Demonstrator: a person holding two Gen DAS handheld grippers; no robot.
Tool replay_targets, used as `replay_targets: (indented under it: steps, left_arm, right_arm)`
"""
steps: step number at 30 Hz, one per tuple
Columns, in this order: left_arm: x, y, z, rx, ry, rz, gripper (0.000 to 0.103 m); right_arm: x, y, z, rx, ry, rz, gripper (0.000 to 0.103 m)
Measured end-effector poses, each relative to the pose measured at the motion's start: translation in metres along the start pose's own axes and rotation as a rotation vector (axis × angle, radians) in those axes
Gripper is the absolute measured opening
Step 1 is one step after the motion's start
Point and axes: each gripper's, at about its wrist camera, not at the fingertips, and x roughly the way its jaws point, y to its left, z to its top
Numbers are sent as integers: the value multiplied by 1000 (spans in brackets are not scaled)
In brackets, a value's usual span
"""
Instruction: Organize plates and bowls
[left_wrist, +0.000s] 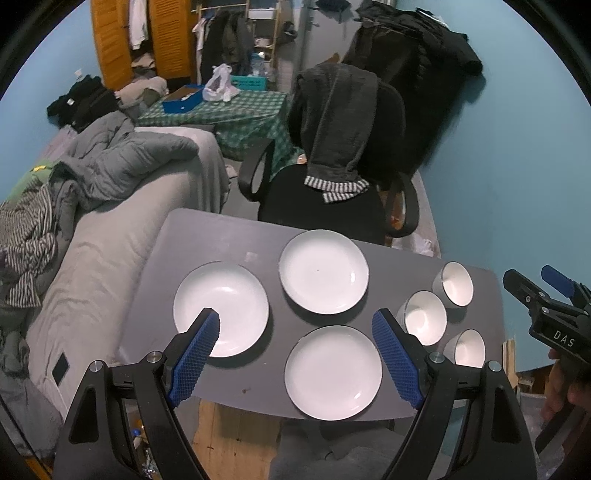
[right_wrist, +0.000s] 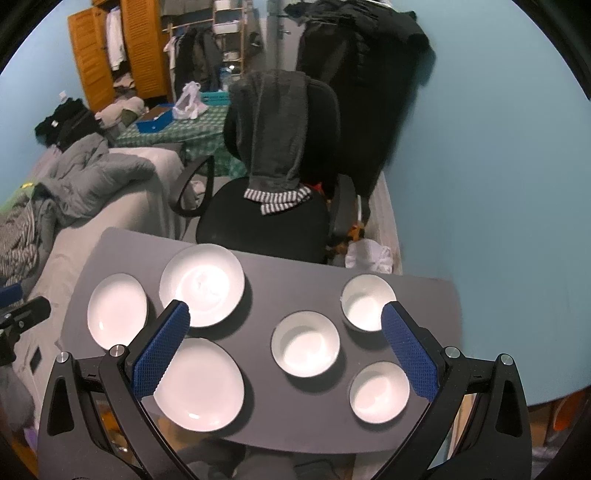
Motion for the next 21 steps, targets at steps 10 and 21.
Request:
replay_targets:
  steps: [10, 21]
  left_arm:
    - [7, 27, -8, -31, 14, 81, 87]
    - [35, 47, -21, -51, 80, 137, 87]
  right_arm:
    - [22, 29, 8, -100, 8, 64, 102]
    - [52, 58, 7, -144, 62, 194, 102]
